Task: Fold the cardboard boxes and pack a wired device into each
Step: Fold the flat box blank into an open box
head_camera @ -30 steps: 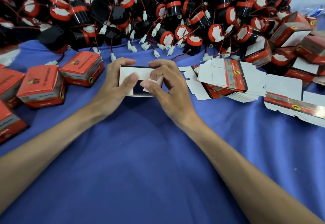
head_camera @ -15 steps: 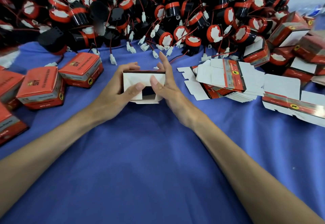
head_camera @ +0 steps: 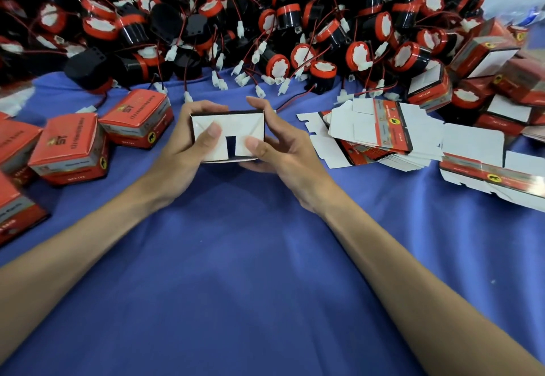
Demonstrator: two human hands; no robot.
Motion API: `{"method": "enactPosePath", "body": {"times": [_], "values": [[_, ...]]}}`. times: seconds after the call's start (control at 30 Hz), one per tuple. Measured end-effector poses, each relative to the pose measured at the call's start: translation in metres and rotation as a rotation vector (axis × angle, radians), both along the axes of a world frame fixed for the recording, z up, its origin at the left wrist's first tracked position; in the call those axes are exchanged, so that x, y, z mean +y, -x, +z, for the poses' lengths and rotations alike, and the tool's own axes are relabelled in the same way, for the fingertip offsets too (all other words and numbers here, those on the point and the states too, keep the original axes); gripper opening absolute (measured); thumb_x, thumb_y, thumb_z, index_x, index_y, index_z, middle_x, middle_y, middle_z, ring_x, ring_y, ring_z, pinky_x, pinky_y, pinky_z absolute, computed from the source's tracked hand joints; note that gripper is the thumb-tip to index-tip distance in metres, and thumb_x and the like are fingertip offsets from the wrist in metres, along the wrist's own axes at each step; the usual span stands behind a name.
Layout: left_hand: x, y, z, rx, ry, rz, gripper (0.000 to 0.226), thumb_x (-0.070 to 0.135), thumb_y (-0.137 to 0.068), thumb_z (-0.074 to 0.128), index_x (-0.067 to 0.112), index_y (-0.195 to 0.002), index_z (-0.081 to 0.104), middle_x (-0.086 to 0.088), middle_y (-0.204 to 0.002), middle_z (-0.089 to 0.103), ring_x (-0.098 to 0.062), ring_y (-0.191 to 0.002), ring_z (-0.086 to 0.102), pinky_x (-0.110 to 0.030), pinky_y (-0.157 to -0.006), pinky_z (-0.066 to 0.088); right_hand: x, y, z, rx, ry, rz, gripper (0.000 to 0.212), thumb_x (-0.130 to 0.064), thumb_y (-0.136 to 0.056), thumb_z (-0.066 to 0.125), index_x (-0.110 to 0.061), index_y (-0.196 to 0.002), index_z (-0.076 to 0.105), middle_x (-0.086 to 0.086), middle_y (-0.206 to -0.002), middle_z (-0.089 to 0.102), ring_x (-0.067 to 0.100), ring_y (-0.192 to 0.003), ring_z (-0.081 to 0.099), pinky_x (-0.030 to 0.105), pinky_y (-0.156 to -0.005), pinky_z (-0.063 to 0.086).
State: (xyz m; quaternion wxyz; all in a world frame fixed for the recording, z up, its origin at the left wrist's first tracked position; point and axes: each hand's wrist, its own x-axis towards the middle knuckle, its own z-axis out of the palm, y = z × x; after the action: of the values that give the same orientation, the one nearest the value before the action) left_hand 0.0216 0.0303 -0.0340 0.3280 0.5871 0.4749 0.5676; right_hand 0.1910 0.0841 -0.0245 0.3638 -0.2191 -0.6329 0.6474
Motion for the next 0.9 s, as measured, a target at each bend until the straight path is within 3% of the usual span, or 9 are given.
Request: {"method": "enactPosePath", "body": {"times": [0.1, 0.2, 0.33, 0.47, 0.57, 0.7, 0.8, 0.9], "values": [[-0.0012, -0.0021, 0.0009, 0.124, -0.039, 0.011, 0.041, 0.055, -0.088, 0.056, 0.028, -0.115, 0.04, 0.001, -0.127, 0.046, 0.008, -0.11, 0.052, -0.017, -0.09, 0.045, 0.0001, 0.0006, 0.0021, 0.046, 0.06, -0.031, 0.046, 0.002, -0.091, 0.058, -0.028, -0.126, 0.051, -0.021, -0.098, 0.066, 0.008, -0.095, 0.065, 0.029, -0.074, 0.058], [-0.0013, -0.0032, -0.0032, 0.19, -0.045, 0.043, 0.029, 0.027, -0.092, 0.048, 0.025, -0.118, 0.034, -0.003, -0.129, 0.041, 0.013, -0.107, 0.048, -0.013, -0.09, 0.043, -0.0015, 0.0005, 0.0031, 0.048, 0.084, -0.08, 0.047, 0.004, -0.089, 0.06, -0.027, -0.124, 0.055, -0.006, -0.106, 0.065, 0.007, -0.09, 0.065, 0.026, -0.065, 0.056], [0.0, -0.0038, -0.0019, 0.247, -0.099, 0.065, 0.029, 0.019, -0.092, 0.046, 0.022, -0.119, 0.034, 0.002, -0.127, 0.04, 0.016, -0.108, 0.046, -0.01, -0.091, 0.041, -0.0026, 0.0031, 0.0043, 0.029, 0.07, -0.127, 0.046, 0.004, -0.089, 0.061, -0.023, -0.126, 0.056, 0.001, -0.11, 0.064, 0.009, -0.09, 0.065, 0.027, -0.065, 0.057], [0.0027, -0.0017, -0.0041, 0.182, -0.109, 0.115, 0.022, 0.019, -0.092, 0.047, 0.025, -0.113, 0.041, 0.004, -0.121, 0.047, 0.012, -0.104, 0.051, -0.012, -0.089, 0.043, -0.0064, 0.0039, 0.0033, 0.001, 0.019, -0.102, 0.05, 0.005, -0.092, 0.055, -0.016, -0.138, 0.048, 0.004, -0.131, 0.057, 0.018, -0.108, 0.062, 0.027, -0.072, 0.059], [0.0048, 0.0028, -0.0016, 0.076, -0.086, 0.175, 0.017, 0.025, -0.092, 0.049, 0.03, -0.108, 0.046, 0.008, -0.116, 0.053, 0.003, -0.102, 0.055, -0.018, -0.086, 0.047, -0.0053, 0.001, 0.006, -0.006, -0.013, -0.005, 0.063, 0.013, -0.094, 0.042, -0.018, -0.147, 0.032, 0.006, -0.146, 0.044, 0.026, -0.128, 0.05, 0.031, -0.087, 0.056], [0.0045, 0.0038, -0.0016, -0.007, -0.033, 0.165, 0.014, 0.031, -0.093, 0.049, 0.03, -0.107, 0.05, 0.007, -0.114, 0.055, -0.012, -0.105, 0.055, -0.036, -0.089, 0.048, -0.0041, -0.0038, 0.0069, -0.079, -0.077, 0.134, 0.084, 0.02, -0.084, 0.046, -0.022, -0.151, 0.018, 0.005, -0.155, 0.03, 0.02, -0.141, 0.033, 0.047, -0.113, 0.033], [0.0035, 0.0041, -0.0002, -0.086, -0.012, 0.157, 0.014, 0.034, -0.093, 0.047, 0.029, -0.105, 0.051, 0.006, -0.111, 0.055, -0.015, -0.102, 0.056, -0.045, -0.087, 0.047, -0.0034, -0.0039, 0.0055, -0.156, -0.125, 0.136, 0.086, 0.001, -0.082, 0.061, -0.028, -0.151, 0.017, -0.005, -0.155, 0.029, 0.012, -0.141, 0.031, 0.044, -0.116, 0.028], [0.0022, 0.0026, 0.0029, -0.069, -0.003, 0.12, 0.017, 0.038, -0.094, 0.045, 0.027, -0.107, 0.05, 0.001, -0.113, 0.054, -0.018, -0.104, 0.055, -0.047, -0.09, 0.045, -0.0041, 0.0026, 0.0049, -0.151, -0.137, 0.0, 0.074, -0.01, -0.086, 0.07, -0.035, -0.144, 0.032, -0.019, -0.132, 0.052, 0.009, -0.128, 0.049, 0.041, -0.111, 0.037]]}}
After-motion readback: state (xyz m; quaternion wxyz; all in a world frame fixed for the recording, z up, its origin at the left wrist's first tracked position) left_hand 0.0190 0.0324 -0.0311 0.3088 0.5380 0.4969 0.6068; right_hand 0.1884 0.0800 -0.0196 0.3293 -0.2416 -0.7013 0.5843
